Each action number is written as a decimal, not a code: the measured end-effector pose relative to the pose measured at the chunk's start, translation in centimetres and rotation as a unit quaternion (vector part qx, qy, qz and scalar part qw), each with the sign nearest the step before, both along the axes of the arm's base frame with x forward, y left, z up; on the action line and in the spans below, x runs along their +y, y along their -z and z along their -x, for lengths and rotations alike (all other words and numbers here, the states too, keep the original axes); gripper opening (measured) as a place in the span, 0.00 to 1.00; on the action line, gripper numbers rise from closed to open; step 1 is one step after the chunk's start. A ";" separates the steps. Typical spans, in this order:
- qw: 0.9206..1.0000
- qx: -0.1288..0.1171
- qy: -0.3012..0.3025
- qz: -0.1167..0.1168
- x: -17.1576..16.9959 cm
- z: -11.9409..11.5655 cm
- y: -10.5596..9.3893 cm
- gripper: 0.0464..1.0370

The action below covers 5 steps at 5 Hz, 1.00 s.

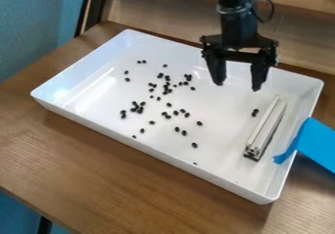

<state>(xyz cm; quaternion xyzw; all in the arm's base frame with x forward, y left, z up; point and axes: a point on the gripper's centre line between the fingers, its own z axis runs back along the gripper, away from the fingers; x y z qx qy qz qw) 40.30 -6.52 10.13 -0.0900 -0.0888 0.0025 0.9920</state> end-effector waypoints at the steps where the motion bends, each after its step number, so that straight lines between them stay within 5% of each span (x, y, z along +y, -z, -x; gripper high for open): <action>1: 1.000 -0.003 0.005 -0.001 -1.3 0.1 0.0 0.96; 5: 0.999 -0.015 0.008 -0.038 -5.5 0.6 4.3 0.96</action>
